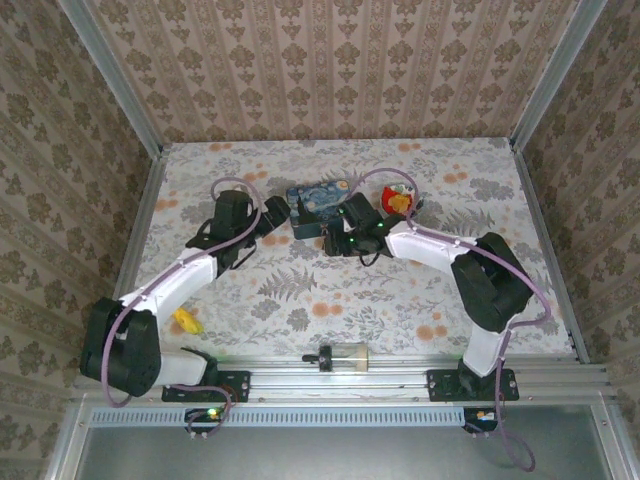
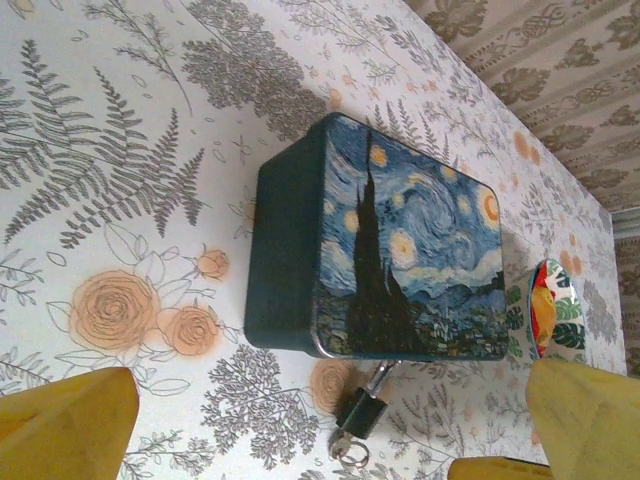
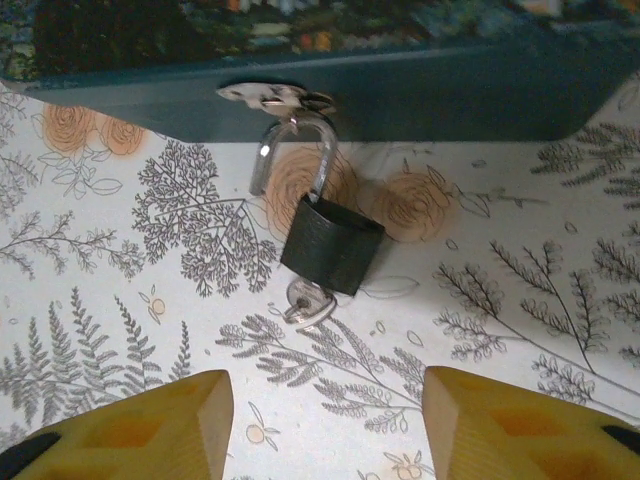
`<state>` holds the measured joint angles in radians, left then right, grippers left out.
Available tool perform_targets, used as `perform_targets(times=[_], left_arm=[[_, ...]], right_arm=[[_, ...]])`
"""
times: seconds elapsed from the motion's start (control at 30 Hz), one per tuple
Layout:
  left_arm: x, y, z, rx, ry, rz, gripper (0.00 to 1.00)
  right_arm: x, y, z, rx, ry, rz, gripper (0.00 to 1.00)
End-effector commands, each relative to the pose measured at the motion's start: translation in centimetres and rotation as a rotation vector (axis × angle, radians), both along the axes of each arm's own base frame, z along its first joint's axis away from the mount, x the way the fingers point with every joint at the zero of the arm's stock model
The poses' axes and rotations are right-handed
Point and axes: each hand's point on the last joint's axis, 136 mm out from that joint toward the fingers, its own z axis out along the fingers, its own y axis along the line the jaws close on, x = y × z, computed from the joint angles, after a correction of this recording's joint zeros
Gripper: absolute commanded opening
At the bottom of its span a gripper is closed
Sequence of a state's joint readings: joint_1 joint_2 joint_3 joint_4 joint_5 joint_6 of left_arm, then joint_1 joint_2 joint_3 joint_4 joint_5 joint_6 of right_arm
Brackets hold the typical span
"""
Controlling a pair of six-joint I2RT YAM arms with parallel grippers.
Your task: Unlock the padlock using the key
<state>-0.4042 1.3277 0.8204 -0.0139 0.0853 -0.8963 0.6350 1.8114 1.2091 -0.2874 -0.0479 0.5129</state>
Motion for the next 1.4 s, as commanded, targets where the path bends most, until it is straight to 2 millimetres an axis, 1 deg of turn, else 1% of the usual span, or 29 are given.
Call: perform_targets(times=[0.0, 0.1, 0.13, 0.17, 0.27, 0.47, 0.6, 0.73, 0.9, 0.93, 1.07, 1.17, 1.2, 1.37], left_arm=[[0.5, 0.0, 0.9, -0.02, -0.03, -0.017, 1.0], [0.5, 0.6, 0.8, -0.016, -0.028, -0.005, 1.0], [0.6, 0.8, 0.7, -0.014, -0.026, 0.001, 1.0], [0.6, 0.9, 0.8, -0.011, -0.028, 0.004, 1.0], [0.6, 1.2, 0.7, -0.001, -0.029, 0.011, 1.0], [1.1, 2.0, 1.0, 0.095, -0.036, 0.015, 1.0], [1.8, 2.5, 1.7, 0.174, -0.057, 0.02, 1.0], [2.8, 2.7, 2.4, 0.274, -0.088, 0.02, 1.0], [4.2, 2.2, 2.5, 0.469, -0.118, 0.011, 1.0], [4.3, 1.5, 2.5, 0.509, -0.127, 0.0, 1.0], [5.4, 0.1, 1.5, 0.603, -0.139, -0.018, 1.0], [6.2, -1.0, 0.4, 0.636, -0.122, -0.045, 1.0], [6.4, -1.3, 0.1, 0.652, -0.119, -0.055, 1.0], [7.1, -3.0, -1.4, 0.745, -0.117, -0.112, 1.0]], right_arm=[[0.0, -1.5, -1.9, -0.174, 0.012, -0.006, 0.56], [0.5, -0.7, -2.3, -0.198, 0.002, 0.012, 0.57], [0.6, -0.3, -2.4, -0.204, -0.001, 0.021, 0.6], [0.8, -0.1, -2.6, -0.211, -0.004, 0.027, 0.66], [1.4, 0.9, -2.8, -0.218, -0.012, 0.048, 0.67], [2.3, 1.7, -3.9, -0.241, -0.014, 0.058, 0.66], [2.6, 1.9, -4.5, -0.278, -0.02, 0.066, 0.65], [2.7, 1.6, -5.4, -0.316, -0.012, 0.065, 0.63], [2.3, 1.1, -6.2, -0.329, 0.007, 0.059, 0.56], [2.2, 0.8, -6.4, -0.333, 0.014, 0.054, 0.55], [1.8, -0.1, -7.0, -0.333, 0.032, 0.034, 0.54], [1.5, -0.8, -7.3, -0.32, 0.048, 0.015, 0.42], [1.5, -1.0, -7.3, -0.313, 0.051, 0.011, 0.41], [0.8, -1.2, -7.4, -0.255, 0.072, -0.003, 0.28]])
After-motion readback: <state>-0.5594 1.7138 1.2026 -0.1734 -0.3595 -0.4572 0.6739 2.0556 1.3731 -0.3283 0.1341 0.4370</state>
